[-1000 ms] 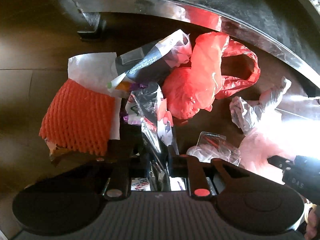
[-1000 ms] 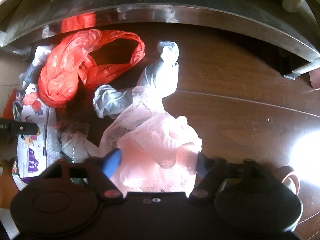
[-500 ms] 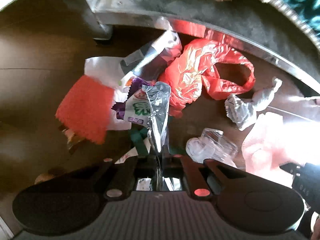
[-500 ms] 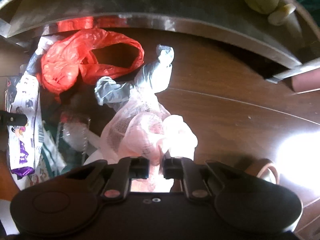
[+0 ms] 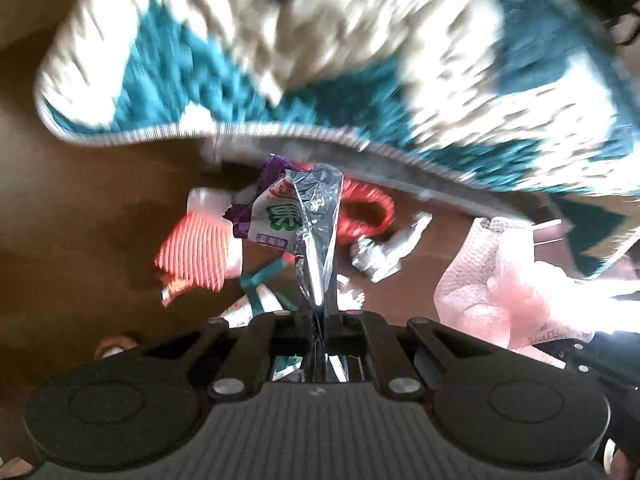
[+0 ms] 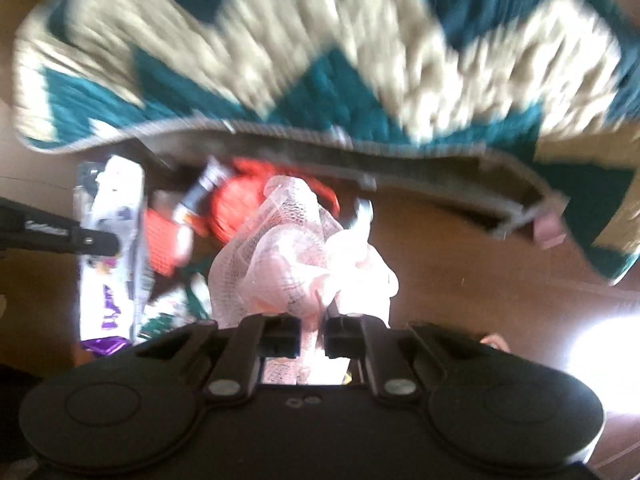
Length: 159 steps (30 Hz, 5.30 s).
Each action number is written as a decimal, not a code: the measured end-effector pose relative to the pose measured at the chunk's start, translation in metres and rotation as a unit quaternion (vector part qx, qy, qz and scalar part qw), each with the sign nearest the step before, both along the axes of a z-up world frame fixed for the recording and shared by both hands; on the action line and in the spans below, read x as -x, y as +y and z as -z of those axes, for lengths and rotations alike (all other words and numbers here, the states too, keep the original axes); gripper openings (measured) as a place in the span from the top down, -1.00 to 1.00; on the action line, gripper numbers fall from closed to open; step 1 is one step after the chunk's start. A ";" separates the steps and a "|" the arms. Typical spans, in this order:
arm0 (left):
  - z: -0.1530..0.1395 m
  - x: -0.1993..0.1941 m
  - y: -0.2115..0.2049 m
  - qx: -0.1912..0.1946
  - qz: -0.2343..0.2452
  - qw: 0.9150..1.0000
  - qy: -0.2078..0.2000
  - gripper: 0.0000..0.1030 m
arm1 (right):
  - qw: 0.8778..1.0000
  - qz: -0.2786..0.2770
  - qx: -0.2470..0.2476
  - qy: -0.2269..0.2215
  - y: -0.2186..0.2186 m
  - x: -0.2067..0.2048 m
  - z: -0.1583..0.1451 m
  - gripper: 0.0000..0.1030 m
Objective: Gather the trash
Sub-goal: 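Carry the wrapper and pink mesh bag up to the teal bin with both tools, then open both tools to drop the items into the teal bin, then lower the left tool to grasp clear plastic packaging while the right tool grasps white milk bottle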
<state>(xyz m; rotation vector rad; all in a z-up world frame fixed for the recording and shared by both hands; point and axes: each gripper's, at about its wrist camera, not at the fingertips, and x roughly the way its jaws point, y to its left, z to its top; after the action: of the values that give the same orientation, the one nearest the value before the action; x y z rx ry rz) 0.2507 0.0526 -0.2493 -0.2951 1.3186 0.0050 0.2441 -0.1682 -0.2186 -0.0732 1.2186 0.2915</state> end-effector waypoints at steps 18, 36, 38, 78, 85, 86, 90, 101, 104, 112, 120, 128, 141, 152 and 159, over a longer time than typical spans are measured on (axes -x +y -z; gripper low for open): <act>-0.260 0.069 -0.019 0.000 0.034 0.959 -0.280 0.91 | 0.960 -0.020 -0.056 -0.274 -0.018 0.075 -0.260 0.85; -0.439 -0.029 -0.015 -0.035 0.031 0.914 -0.404 0.91 | 0.905 -0.010 -0.058 -0.422 0.014 -0.021 -0.429 0.86; -0.445 -0.049 -0.014 -0.043 0.032 0.914 -0.401 0.91 | 0.908 -0.007 -0.059 -0.415 0.020 -0.043 -0.435 0.86; -0.330 -0.197 -0.014 -0.124 0.098 0.955 -0.252 0.40 | 0.956 -0.078 -0.019 -0.284 0.092 -0.171 -0.343 0.30; -0.355 -0.176 -0.012 -0.132 0.088 0.949 -0.273 -0.01 | 0.953 -0.071 -0.029 -0.293 0.082 -0.154 -0.363 0.16; -0.359 -0.172 -0.012 -0.132 0.087 0.948 -0.276 -0.01 | 0.952 -0.071 -0.032 -0.295 0.080 -0.149 -0.367 0.13; -0.376 -0.150 -0.012 -0.131 0.086 0.944 -0.289 -0.01 | 0.949 -0.073 -0.034 -0.305 0.074 -0.128 -0.381 0.05; -0.403 -0.064 -0.020 -0.121 0.089 0.939 -0.309 -0.01 | 0.948 -0.071 -0.054 -0.305 0.052 -0.054 -0.398 -0.06; -0.404 -0.037 -0.021 -0.105 0.097 0.939 -0.314 -0.01 | 0.948 -0.071 -0.065 -0.302 0.043 -0.034 -0.396 -0.07; -0.379 0.025 -0.028 -0.090 0.113 0.939 -0.313 -0.20 | 0.950 -0.078 -0.088 -0.289 0.019 0.017 -0.371 -0.13; -0.316 0.063 -0.031 -0.090 0.118 0.945 -0.291 -0.35 | 0.959 -0.091 -0.089 -0.251 0.001 0.048 -0.295 -0.15; -0.244 0.067 -0.032 -0.086 0.111 0.956 -0.258 -0.58 | 0.974 -0.057 -0.110 -0.192 -0.011 0.047 -0.208 -0.17; -0.075 0.022 -0.043 -0.087 0.102 0.982 -0.133 -0.69 | 0.994 -0.070 -0.044 -0.069 -0.005 0.016 -0.032 -0.38; 0.078 -0.020 -0.057 -0.081 0.092 0.992 0.021 -0.69 | 0.986 -0.155 0.044 0.048 0.016 0.001 0.109 -0.38; 0.162 -0.030 -0.065 -0.085 0.086 0.988 0.098 -0.69 | 0.978 -0.170 0.079 0.093 0.017 -0.005 0.178 -0.38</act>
<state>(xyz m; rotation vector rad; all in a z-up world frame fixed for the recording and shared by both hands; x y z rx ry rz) 0.2810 -0.0128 -0.4111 -0.0344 1.5252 0.0005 0.2488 -0.1514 -0.3970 -0.4038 1.4133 0.5083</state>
